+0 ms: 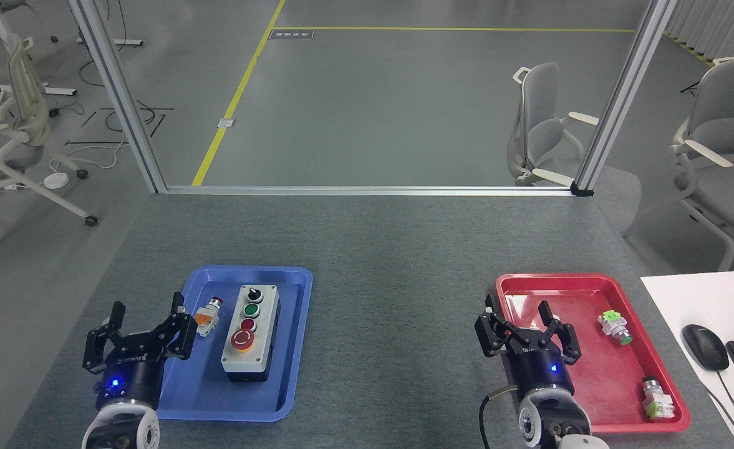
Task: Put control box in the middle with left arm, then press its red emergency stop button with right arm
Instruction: 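Move the left gripper down to the grey control box in the blue tray, then grasp the grey control box with the left gripper and lift it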
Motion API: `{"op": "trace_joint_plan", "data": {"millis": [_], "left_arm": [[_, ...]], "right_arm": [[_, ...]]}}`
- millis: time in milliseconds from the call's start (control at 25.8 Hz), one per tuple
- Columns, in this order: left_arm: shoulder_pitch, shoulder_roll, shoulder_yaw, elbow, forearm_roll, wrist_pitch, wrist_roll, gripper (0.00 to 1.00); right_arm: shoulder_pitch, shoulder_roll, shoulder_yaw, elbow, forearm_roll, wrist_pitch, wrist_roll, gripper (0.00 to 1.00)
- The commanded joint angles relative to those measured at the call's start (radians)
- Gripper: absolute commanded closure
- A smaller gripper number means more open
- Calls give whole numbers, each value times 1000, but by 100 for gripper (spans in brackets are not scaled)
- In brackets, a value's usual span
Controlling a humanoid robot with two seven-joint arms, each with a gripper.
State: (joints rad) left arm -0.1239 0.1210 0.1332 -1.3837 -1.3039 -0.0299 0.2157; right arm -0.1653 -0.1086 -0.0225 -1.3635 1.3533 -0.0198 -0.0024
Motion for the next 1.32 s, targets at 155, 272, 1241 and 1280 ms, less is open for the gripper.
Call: {"op": "trace_joint_plan", "data": {"millis": [155, 272, 1241, 1280], "left_arm": [[119, -3, -87, -24, -8, 7, 11, 1], [150, -24, -147, -14, -18, 15, 13, 1], [47, -136, -242, 235, -149, 131, 11, 1], [44, -135, -241, 236, -146, 131, 8, 1]], "right_arm": [[-2, -3, -4, 4, -2, 1, -1, 1], [-2, 0, -2, -2, 0, 3, -1, 1], [13, 12, 6, -34, 78, 3, -10, 1], [13, 15, 4, -34, 93, 3, -11, 1]]}}
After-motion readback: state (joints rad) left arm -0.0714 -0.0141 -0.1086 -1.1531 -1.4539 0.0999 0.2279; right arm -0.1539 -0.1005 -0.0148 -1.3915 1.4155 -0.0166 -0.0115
